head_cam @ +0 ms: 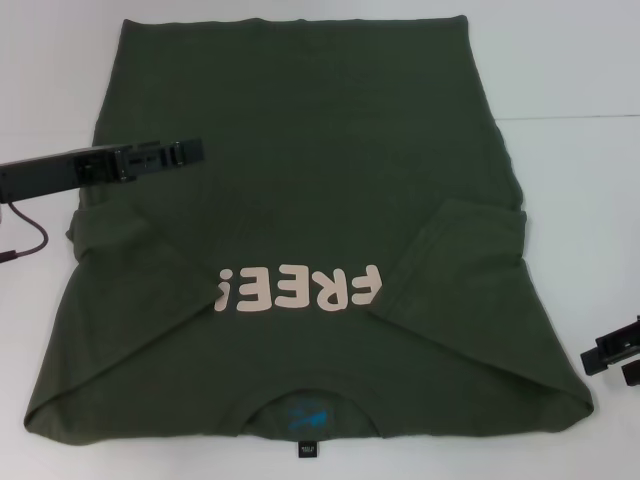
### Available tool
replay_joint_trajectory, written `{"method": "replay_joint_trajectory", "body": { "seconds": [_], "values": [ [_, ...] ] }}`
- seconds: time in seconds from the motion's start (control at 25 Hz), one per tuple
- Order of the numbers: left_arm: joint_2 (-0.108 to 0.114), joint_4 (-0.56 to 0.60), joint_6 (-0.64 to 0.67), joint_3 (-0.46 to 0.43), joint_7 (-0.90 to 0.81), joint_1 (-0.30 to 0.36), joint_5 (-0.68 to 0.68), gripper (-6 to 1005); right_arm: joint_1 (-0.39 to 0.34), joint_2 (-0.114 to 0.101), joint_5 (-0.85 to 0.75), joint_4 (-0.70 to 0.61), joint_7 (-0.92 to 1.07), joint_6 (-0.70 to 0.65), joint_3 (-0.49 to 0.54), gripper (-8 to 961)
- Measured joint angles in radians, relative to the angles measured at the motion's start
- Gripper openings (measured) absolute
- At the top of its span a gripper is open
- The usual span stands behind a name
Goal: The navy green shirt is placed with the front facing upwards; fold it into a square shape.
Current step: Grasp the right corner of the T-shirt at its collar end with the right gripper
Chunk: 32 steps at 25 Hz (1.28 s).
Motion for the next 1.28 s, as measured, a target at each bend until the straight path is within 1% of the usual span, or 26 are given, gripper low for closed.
{"method": "replay_joint_trajectory", "body": {
  "seconds": [0.24, 0.52, 1.0, 1.28],
  "values": [
    [0.001, 0.001, -0.001, 0.0, 0.0, 0.0, 0.0, 904, 0.0, 0.013, 0.007, 0.006, -0.019, 0.014, -0.001, 740],
    [0.0, 0.002, -0.002, 0.0, -0.001, 0.003, 0.0, 899, -0.003, 0.031, -0.004, 0.014, -0.017, 0.047, -0.006, 744],
    [-0.003, 0.002, -0.002, -0.001, -0.001, 0.008, 0.0, 891, 0.001, 0.038, -0.019, 0.051, -0.015, 0.073, -0.008, 738],
    [-0.002, 0.002, -0.003, -0.002, -0.001, 0.01, 0.0, 886, 0.001, 0.046, -0.008, 0.061, -0.03, 0.085, 0.001, 737]
  ]
}}
